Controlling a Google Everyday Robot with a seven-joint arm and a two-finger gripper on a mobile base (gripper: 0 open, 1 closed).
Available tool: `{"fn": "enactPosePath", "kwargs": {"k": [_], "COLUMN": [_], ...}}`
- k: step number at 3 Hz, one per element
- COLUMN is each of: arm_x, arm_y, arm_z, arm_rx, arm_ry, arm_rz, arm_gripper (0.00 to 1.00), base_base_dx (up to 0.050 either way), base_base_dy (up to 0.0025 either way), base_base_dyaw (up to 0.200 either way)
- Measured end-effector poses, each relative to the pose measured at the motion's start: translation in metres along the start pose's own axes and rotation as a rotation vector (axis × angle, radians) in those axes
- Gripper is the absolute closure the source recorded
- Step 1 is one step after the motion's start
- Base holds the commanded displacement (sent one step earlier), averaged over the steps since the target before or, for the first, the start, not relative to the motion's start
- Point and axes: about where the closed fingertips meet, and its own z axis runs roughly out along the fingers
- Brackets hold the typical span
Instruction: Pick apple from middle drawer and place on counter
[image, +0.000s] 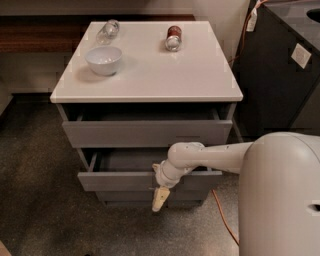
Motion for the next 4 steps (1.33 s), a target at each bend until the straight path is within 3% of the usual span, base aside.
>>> {"fn": "enactPosePath", "kwargs": {"k": [1, 4], "arm_x": [0.0105, 0.0198], "arm_y": [-0.0122, -0.0171], "arm_z": [0.0087, 0.0150], "arm_rx": [0.002, -0.007], "arm_ry": [0.016, 0.026], "arm_rz": [0.019, 0.036], "arm_gripper": [0.03, 0.72], "base_base_dx": [0.000, 0.000], "base_base_dy": [0.00000, 0.00000], "base_base_dyaw": [0.000, 0.000]}}
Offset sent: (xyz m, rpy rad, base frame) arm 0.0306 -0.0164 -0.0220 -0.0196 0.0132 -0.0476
